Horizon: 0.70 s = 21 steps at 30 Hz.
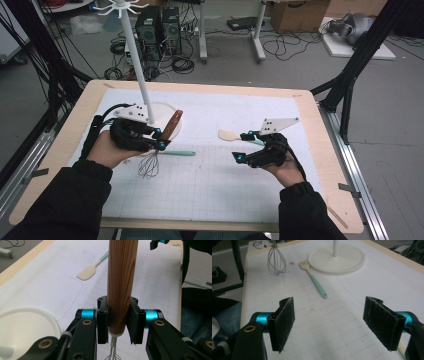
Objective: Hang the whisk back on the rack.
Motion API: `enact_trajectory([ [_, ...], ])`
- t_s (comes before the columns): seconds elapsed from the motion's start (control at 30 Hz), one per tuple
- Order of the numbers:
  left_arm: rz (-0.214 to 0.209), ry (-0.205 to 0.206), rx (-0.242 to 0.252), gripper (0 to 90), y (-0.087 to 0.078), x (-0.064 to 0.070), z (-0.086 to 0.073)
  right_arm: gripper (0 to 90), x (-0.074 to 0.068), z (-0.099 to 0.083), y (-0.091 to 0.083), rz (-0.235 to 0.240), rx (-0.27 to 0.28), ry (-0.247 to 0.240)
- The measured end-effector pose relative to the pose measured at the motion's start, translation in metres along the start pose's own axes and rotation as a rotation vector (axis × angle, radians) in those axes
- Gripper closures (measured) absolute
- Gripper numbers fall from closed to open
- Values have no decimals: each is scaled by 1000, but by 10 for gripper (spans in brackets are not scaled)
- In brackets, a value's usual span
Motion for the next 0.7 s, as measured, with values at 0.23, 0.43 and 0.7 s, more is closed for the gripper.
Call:
enact_trajectory([
  [0.23, 9, -14, 18, 727, -8, -4, 2, 240, 2, -13, -6, -8, -11, 25],
  [0.43, 9, -15, 37, 727, -12, -5, 3, 237, 4, -24, -10, -23, -17, 37],
  [0.7, 24, -30, 64, 727, -19, -13, 8, 232, 7, -30, -13, -41, -9, 37],
])
Point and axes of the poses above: each handheld gripper's, and its own axes: y roughly forward along the jaws, z roughly out of its top, x roughly to its right, the point moved 10 cm from there along y, roughly forward along the jaws, and after that the axes turned 2 degrees about x, right-handed, at the moved point
